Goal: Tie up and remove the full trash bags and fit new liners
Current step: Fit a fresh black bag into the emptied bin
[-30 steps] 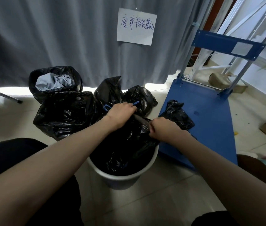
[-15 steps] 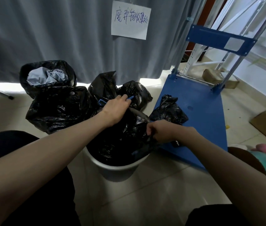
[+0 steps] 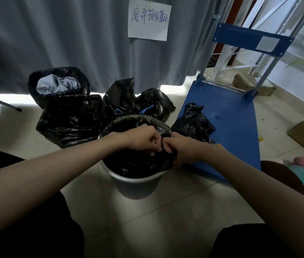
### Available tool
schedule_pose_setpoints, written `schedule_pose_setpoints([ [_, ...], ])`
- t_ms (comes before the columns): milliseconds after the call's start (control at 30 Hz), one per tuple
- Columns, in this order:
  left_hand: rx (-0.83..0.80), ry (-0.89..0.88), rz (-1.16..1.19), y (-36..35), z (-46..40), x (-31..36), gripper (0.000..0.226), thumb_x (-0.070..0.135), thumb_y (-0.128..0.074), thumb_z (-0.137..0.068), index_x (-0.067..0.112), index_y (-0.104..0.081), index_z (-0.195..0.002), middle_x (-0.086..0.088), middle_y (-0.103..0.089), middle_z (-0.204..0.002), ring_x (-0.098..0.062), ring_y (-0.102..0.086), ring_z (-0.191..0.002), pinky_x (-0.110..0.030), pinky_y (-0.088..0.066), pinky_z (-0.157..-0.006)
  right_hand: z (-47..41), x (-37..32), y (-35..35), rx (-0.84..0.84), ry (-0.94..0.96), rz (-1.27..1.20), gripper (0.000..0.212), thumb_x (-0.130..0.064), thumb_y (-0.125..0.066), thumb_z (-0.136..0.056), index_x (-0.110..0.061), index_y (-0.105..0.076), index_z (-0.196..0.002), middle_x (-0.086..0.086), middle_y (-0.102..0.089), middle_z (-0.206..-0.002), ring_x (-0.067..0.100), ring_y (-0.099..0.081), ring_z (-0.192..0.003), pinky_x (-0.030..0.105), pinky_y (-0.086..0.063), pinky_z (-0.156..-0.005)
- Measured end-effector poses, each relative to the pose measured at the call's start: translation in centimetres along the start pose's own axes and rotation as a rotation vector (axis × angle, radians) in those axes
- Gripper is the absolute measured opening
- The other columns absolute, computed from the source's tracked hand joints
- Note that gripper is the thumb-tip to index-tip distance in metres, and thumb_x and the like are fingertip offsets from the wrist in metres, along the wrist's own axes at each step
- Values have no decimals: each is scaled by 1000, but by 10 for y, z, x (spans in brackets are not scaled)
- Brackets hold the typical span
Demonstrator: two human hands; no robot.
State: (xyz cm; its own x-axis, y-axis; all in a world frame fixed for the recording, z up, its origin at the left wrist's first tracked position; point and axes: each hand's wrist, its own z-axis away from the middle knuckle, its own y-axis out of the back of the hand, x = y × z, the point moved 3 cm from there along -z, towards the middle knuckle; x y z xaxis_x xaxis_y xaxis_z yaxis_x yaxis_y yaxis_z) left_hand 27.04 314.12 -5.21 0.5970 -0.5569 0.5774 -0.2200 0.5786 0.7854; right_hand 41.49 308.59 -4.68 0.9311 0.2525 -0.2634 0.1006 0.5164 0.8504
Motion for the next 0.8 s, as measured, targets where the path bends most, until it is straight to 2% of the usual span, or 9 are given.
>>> schedule_pose_setpoints([
  [133,-27,6,1,-9,15,7,5,24,-70,-86,21,-73,-86,9,-72,-72,-1,-66,-69,-9,-46,-68,5,-4,-8,21,32,52,32,-13,-76,-76,-24,-49,-91,0,-35,-104,21,-43,-92,31,-39,-72],
  [333,-45,-12,-120,-30,33,3,13,34,-72,-84,23,-70,-92,10,-65,-70,-5,-62,-70,-21,-48,-68,10,-8,-21,132,66,42,25,-6,-64,-79,-25,-49,-87,-3,-39,-95,17,-44,-87,29,-34,-67],
  [500,5,-41,-148,-29,44,3,12,33,-72,-83,21,-70,-81,9,-61,-62,-2,-55,-60,-15,-40,-57,15,-5,-22,199,108,33,22,-5,-64,-76,-21,-52,-83,-7,-45,-82,18,-48,-78,33,-39,-65],
  [667,84,-96,-210,-17,59,9,15,38,-65,-82,26,-60,-76,9,-60,-75,-7,-57,-71,-32,-50,-65,21,-7,-25,235,152,-1,31,-2,-60,-71,-27,-42,-69,-8,-46,-67,17,-46,-64,38,-41,-58],
  [800,67,-103,-328,-14,80,16,16,38,-64,-82,28,-53,-77,13,-58,-71,-5,-56,-68,-28,-48,-60,25,-10,-30,222,127,81,17,-4,-59,-74,-21,-53,-75,-1,-58,-75,21,-56,-74,39,-47,-63],
])
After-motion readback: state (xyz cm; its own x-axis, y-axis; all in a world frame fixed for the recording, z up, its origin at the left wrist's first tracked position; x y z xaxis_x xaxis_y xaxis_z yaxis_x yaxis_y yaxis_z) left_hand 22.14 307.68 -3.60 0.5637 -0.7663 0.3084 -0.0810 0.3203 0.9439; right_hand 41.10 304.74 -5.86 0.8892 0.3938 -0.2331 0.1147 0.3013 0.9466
